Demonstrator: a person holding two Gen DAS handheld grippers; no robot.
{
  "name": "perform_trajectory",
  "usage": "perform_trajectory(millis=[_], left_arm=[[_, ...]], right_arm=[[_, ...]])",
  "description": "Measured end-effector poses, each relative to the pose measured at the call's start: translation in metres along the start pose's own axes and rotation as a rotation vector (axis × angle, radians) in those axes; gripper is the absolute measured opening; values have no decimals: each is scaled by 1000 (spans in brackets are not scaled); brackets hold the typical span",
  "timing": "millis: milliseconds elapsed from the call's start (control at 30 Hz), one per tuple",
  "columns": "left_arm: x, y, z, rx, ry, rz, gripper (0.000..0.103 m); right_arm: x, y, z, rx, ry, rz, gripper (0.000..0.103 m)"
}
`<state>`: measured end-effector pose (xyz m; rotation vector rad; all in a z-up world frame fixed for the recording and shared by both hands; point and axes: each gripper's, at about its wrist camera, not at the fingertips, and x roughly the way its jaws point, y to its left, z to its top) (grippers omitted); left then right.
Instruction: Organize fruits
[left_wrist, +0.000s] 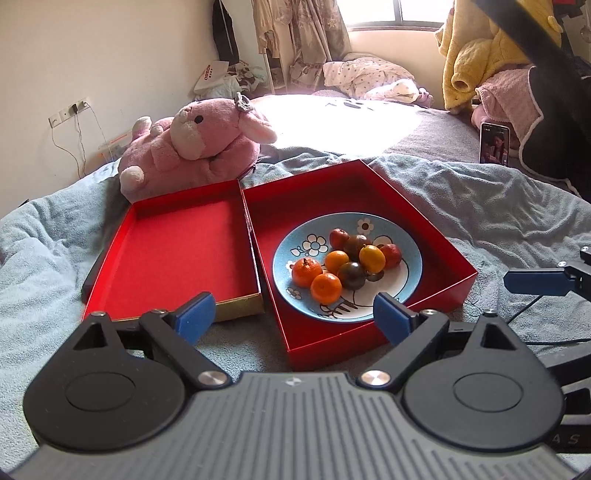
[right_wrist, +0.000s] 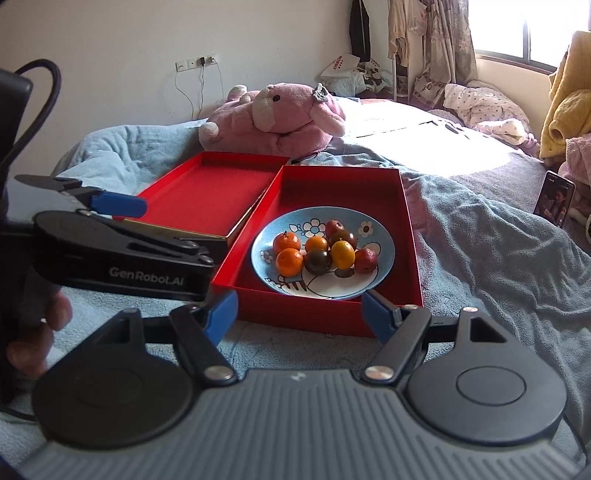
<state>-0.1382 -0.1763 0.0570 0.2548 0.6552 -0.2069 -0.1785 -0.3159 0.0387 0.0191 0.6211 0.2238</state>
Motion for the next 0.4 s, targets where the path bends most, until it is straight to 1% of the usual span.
perform_trajectory(millis=[133,267,400], left_arm=[[9,12,11,5,-10,-26,95],[16,17,20,16,-71,-54,94],[24,21,22,33,-74,-91,95]], right_arm=[[10,1,9,14,13,-37,76],[23,2,19,8,26,-70,76],[36,-3,26,20,28,-94,76]])
